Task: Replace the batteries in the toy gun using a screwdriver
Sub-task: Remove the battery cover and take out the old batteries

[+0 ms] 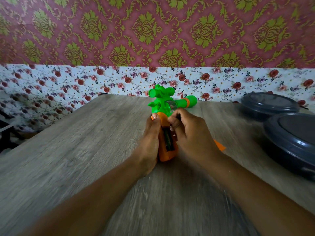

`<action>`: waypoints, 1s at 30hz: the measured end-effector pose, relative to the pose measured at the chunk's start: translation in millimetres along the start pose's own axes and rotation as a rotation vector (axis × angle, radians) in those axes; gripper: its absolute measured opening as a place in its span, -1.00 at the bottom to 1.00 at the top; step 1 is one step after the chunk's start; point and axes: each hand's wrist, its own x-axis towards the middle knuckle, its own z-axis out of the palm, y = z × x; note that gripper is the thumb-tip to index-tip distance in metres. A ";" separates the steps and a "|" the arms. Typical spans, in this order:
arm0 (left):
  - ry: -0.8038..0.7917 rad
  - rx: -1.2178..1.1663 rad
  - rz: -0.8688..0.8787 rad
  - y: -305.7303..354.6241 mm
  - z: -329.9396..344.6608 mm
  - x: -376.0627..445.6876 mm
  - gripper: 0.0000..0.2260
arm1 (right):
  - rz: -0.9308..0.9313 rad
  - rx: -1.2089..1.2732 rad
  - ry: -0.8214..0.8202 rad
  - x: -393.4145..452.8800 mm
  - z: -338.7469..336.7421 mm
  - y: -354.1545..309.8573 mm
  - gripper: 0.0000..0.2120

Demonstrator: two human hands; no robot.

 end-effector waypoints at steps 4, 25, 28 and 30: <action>0.019 0.114 0.093 -1.3 0.6 -0.9 -0.66 | 0.270 0.195 -0.029 12.1 -6.9 5.2 -0.77; 0.022 0.232 0.086 2.5 3.3 -3.8 -0.69 | 0.665 0.568 -0.130 19.2 -26.8 1.5 -0.71; 0.020 0.294 0.116 1.4 2.7 -3.7 -0.62 | 0.703 0.595 -0.127 18.8 -28.5 2.6 -0.71; 0.018 0.307 0.123 0.3 2.1 -2.5 -0.61 | 0.723 0.614 -0.132 18.7 -28.6 3.2 -0.71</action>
